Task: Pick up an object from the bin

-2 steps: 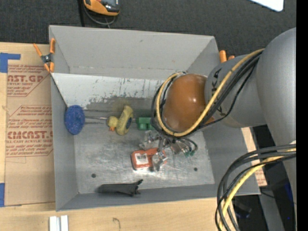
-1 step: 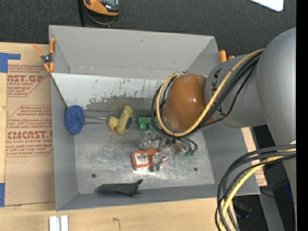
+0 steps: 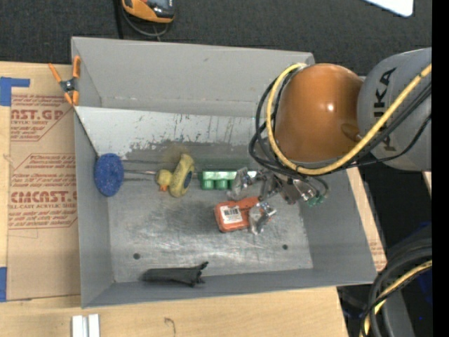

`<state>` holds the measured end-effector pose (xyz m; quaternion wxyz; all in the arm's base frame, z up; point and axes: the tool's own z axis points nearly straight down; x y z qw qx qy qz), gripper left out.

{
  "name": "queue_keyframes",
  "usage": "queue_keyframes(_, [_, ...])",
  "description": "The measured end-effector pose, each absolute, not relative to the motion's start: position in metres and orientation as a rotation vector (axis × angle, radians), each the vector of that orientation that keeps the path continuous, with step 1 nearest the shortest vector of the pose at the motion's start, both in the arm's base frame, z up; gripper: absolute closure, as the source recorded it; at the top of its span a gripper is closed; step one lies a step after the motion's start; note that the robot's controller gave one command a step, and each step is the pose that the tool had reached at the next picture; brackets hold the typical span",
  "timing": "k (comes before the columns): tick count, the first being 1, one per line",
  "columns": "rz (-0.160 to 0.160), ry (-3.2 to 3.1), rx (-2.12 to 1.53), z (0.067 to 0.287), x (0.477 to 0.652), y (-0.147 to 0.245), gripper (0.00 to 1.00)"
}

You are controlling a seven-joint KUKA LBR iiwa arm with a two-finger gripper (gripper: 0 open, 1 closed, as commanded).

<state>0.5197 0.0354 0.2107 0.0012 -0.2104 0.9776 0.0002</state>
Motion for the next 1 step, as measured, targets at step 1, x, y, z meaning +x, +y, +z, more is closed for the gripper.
queue_keyframes(1, [0.001, 3.07, -0.661, 0.2104, 0.5194, 0.0354, 1.0])
